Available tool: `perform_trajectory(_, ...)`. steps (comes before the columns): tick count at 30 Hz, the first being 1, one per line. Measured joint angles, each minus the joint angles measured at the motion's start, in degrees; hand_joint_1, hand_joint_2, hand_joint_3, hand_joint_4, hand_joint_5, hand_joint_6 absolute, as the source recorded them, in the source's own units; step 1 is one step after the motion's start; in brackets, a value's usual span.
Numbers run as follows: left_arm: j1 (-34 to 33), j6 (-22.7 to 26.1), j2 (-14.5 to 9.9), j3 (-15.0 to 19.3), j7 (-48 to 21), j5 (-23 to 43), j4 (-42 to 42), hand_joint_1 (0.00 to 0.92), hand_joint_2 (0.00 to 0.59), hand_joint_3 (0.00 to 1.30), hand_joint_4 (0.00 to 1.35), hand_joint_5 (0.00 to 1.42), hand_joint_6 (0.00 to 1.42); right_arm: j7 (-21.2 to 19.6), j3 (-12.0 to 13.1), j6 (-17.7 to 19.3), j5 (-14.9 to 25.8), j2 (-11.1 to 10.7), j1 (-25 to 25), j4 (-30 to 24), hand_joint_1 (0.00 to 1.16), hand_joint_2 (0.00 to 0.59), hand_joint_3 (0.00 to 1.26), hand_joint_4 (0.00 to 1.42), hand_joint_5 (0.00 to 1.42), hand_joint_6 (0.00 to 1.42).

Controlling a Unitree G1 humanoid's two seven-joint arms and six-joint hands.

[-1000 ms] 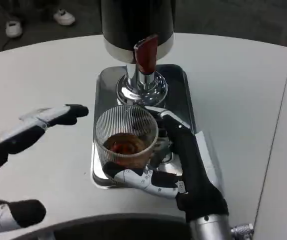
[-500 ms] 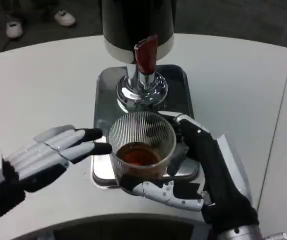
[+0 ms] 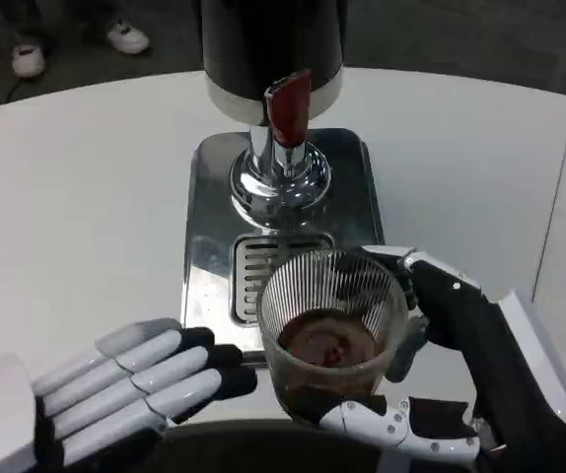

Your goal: Grasp the cup under the faucet to collect the drink, then remove the cup.

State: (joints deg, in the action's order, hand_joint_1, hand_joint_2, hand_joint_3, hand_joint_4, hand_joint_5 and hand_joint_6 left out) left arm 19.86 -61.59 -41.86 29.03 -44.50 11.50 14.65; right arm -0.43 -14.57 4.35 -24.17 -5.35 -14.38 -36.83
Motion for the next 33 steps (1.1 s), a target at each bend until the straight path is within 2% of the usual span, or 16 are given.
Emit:
perform_trajectory(8,2.35,-3.17,-1.18,1.62,1.49,-0.74,0.05,0.0,0.127,0.0,0.0,0.0,0.0,3.69,1.98,-1.87,1.9,-1.54,-5.41,-6.55,0.89,0.129,0.79,0.83,1.03,1.0)
perform_trajectory(17,2.66,-5.2,-2.58,1.88,2.83,-2.15,1.18,0.0,0.126,0.0,0.0,0.0,0.0,7.33,4.37,-5.43,4.1,-2.33,-6.97,-12.88,0.89,0.132,0.79,0.83,1.03,1.0)
perform_trajectory(33,2.62,-3.58,-3.12,2.0,5.0,-2.94,2.17,0.0,0.133,0.0,0.0,0.0,0.0,8.49,4.14,-6.41,4.31,-2.27,-7.82,-14.7,0.88,0.126,0.79,0.83,1.03,1.0)
